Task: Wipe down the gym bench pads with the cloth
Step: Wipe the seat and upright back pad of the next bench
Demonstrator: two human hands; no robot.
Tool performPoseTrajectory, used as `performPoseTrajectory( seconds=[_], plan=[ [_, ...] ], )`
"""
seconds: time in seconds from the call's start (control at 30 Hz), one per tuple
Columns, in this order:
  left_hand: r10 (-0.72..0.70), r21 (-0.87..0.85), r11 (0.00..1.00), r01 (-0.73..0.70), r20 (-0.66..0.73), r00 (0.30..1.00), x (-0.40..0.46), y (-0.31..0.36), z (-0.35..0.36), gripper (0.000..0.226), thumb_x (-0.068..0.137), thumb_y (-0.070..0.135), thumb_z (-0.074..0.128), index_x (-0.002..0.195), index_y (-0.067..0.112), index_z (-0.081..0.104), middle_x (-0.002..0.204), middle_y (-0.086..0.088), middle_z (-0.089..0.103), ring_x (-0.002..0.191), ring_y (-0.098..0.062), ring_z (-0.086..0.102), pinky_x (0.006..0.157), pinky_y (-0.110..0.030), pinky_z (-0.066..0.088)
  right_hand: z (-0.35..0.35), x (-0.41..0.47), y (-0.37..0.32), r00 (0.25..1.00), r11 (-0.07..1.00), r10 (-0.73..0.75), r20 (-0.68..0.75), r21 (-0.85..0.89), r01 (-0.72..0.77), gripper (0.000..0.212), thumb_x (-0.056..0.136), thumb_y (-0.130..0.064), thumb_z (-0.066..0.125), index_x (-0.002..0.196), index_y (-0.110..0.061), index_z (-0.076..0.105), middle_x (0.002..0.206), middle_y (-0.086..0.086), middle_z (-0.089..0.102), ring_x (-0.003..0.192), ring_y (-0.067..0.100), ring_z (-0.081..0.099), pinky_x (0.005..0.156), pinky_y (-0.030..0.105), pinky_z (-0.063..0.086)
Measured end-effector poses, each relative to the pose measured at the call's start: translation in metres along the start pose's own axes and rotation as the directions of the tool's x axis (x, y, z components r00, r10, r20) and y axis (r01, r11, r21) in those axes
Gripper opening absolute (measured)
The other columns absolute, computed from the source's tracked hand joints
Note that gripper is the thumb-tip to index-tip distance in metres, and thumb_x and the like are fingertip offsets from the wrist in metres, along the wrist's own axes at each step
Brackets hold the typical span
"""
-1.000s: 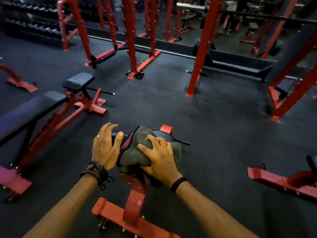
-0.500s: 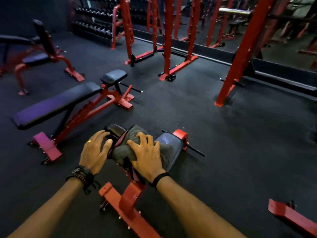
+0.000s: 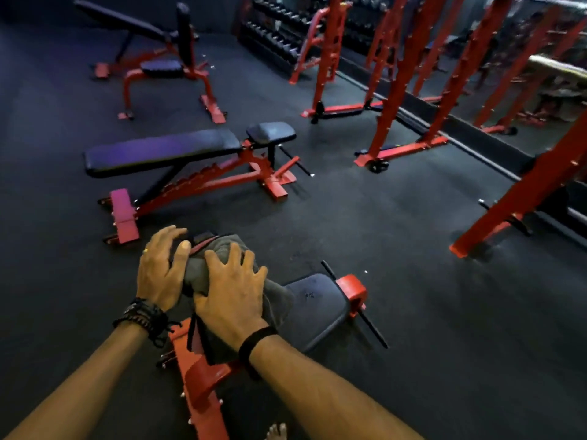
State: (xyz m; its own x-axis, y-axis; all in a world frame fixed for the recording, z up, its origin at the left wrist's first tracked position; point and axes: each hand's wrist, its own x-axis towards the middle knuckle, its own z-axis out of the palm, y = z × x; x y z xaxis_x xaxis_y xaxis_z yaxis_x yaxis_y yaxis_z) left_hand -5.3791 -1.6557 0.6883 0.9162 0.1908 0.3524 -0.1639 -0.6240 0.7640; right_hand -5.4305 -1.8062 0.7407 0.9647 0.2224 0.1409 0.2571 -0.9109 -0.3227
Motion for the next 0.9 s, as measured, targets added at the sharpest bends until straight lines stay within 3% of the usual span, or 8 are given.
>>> performPoseTrajectory(
  seconds=[0.13, 0.5, 0.6, 0.77, 0.9],
  plan=[
    [-0.024, 0.063, 0.998, 0.028, -0.066, 0.998, -0.002, 0.004, -0.003, 0.058, 0.092, 0.052, 0.037, 0.127, 0.011, 0.060, 0.139, -0.012, 0.053, 0.130, -0.029, 0.047, 0.109, -0.051, 0.036, -0.006, 0.007, 0.010, 0.997, 0.995, -0.054, 0.064, 0.088, 0.048, 0.059, 0.079, -0.045, 0.061, 0.133, -0.031, 0.043, 0.148, 0.008, 0.033, 0.133, 0.034, 0.032, 0.102, 0.058, 0.033],
    [-0.226, 0.247, 0.928, 0.277, -0.217, 0.950, -0.032, 0.034, -0.006, 0.067, 0.089, 0.061, 0.037, 0.137, 0.016, 0.051, 0.144, 0.000, 0.048, 0.132, -0.020, 0.046, 0.110, -0.043, 0.036, 0.000, 0.080, 0.036, 0.939, 0.937, -0.237, 0.248, 0.315, 0.153, 0.053, 0.088, -0.043, 0.055, 0.138, -0.034, 0.042, 0.150, 0.004, 0.030, 0.134, 0.032, 0.029, 0.105, 0.060, 0.033],
    [-0.275, 0.235, 0.912, 0.336, -0.257, 0.926, -0.043, 0.051, 0.001, 0.073, 0.085, 0.064, 0.043, 0.144, 0.022, 0.041, 0.142, 0.013, 0.040, 0.132, -0.013, 0.042, 0.109, -0.037, 0.036, 0.003, 0.107, 0.044, 0.904, 0.905, -0.325, 0.278, 0.371, 0.211, 0.047, 0.089, -0.045, 0.056, 0.135, -0.037, 0.047, 0.146, 0.002, 0.034, 0.130, 0.031, 0.032, 0.103, 0.058, 0.036],
    [-0.386, 0.160, 0.876, 0.455, -0.334, 0.860, -0.065, 0.082, 0.025, 0.061, 0.083, 0.078, 0.038, 0.138, 0.052, 0.032, 0.151, 0.015, 0.035, 0.138, -0.006, 0.034, 0.114, -0.049, 0.032, 0.010, 0.125, 0.057, 0.851, 0.834, -0.448, 0.274, 0.472, 0.287, 0.041, 0.089, -0.046, 0.058, 0.128, -0.036, 0.055, 0.145, 0.001, 0.036, 0.131, 0.030, 0.033, 0.104, 0.058, 0.036],
    [-0.458, 0.110, 0.841, 0.529, -0.374, 0.806, -0.071, 0.094, 0.038, 0.066, 0.084, 0.078, 0.037, 0.140, 0.043, 0.040, 0.149, 0.017, 0.038, 0.138, -0.003, 0.034, 0.114, -0.051, 0.031, 0.014, 0.133, 0.053, 0.850, 0.827, -0.451, 0.272, 0.487, 0.283, 0.038, 0.088, -0.047, 0.058, 0.124, -0.036, 0.058, 0.143, 0.000, 0.039, 0.131, 0.030, 0.032, 0.103, 0.057, 0.037]
  ],
)
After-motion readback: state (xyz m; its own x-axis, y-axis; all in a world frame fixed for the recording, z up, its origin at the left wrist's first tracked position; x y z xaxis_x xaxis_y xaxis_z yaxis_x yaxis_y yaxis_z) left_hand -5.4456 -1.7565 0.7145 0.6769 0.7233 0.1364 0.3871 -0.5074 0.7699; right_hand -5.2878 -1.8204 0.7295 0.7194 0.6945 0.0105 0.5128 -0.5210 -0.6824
